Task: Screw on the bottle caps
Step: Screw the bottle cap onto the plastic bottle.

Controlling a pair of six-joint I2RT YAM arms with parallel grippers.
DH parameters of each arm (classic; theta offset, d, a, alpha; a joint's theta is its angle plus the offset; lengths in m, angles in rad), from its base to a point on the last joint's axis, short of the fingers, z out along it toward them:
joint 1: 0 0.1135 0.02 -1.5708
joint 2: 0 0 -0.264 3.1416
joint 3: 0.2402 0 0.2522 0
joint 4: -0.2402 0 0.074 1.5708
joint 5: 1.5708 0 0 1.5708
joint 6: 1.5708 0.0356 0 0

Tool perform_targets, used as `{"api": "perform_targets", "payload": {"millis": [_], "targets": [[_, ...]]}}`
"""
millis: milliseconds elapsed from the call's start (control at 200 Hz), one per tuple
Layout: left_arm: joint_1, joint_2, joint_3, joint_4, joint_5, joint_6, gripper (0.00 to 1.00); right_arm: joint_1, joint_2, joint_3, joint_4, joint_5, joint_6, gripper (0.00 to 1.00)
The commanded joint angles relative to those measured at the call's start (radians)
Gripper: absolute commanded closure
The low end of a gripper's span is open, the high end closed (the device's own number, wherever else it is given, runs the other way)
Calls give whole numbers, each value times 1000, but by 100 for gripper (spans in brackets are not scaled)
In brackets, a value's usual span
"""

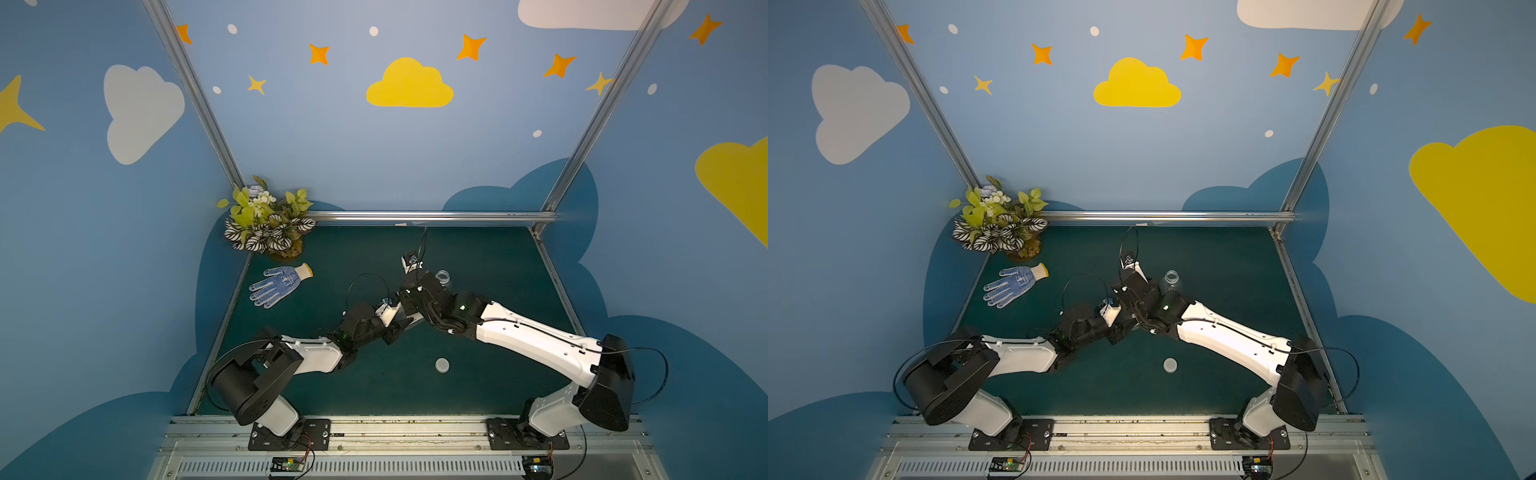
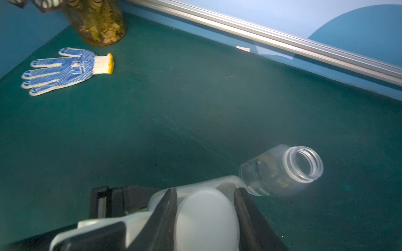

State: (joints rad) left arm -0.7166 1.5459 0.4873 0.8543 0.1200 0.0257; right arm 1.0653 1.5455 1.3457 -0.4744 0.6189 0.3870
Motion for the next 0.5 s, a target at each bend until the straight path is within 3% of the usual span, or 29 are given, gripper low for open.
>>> {"api": "perform_targets", "payload": {"millis": [0, 100, 225, 320, 416, 496], "targets": [[-54, -56, 26, 145, -20, 86, 98, 58, 90, 53, -135, 110, 88, 100], [-53, -60, 18, 139, -15, 88, 98, 61, 93, 69, -139, 94, 77, 100], [-51, -67, 13, 119, 9, 89, 98, 29, 38, 46, -103, -10, 49, 67], [-41, -68, 11, 103, 49, 81, 98, -9, -29, 17, -56, -124, -4, 49], [-23, -70, 8, 97, 92, 59, 98, -56, -91, -9, -15, -251, -89, 35], [-7, -71, 7, 92, 124, 45, 98, -97, -134, -24, -5, -322, -132, 32]]}}
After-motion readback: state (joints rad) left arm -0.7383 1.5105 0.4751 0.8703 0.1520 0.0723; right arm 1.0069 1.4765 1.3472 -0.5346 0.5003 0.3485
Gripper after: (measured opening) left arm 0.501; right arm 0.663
